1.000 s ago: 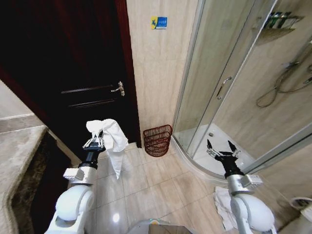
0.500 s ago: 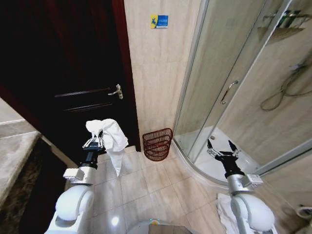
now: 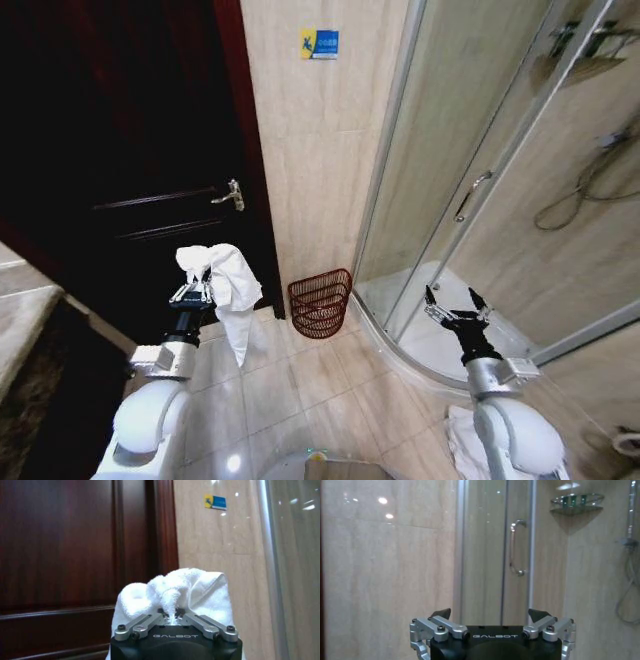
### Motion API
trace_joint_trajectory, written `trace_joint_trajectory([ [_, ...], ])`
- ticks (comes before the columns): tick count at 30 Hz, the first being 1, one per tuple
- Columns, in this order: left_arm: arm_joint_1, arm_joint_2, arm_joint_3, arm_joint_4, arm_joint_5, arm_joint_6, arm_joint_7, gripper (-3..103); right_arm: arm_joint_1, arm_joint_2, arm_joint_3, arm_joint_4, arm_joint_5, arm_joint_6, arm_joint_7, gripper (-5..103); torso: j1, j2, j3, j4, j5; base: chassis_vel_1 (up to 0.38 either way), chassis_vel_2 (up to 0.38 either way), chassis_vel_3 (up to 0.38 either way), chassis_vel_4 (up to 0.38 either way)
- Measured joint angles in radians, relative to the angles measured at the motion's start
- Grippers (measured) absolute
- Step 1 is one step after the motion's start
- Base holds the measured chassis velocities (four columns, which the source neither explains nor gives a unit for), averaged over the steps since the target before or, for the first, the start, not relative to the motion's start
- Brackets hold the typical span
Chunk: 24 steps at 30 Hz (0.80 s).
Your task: Discard the used towel into the hamper.
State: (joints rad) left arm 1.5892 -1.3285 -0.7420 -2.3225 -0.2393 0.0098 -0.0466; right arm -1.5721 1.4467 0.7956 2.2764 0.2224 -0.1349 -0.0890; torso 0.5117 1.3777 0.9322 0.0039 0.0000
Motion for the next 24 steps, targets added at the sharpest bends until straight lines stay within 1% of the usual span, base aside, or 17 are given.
trace_joint_trajectory([
  [9, -0.003, 0.001, 0.002, 0.001, 0.001, -0.001, 0.0, 4, -0.002, 0.0, -0.001, 0.003, 0.0, -0.001, 0.0, 100, 0.0, 0.0, 0.0, 0.0002, 0.0, -0.151, -0.001, -0.002, -0.154],
  [18, -0.003, 0.001, 0.002, 0.005, 0.002, -0.004, 0.0, 4, -0.001, 0.001, -0.006, 0.004, -0.001, -0.002, -0.002, 100, 0.0, 0.0, 0.0, -0.0004, -0.0002, -0.189, -0.023, -0.027, -0.18],
  [24, -0.003, -0.001, 0.002, 0.004, -0.002, -0.006, 0.0, 4, -0.004, 0.001, -0.007, 0.002, 0.0, 0.008, -0.01, 100, 0.0, 0.0, 0.0, 0.0001, 0.0001, -0.089, 0.017, 0.028, -0.092],
])
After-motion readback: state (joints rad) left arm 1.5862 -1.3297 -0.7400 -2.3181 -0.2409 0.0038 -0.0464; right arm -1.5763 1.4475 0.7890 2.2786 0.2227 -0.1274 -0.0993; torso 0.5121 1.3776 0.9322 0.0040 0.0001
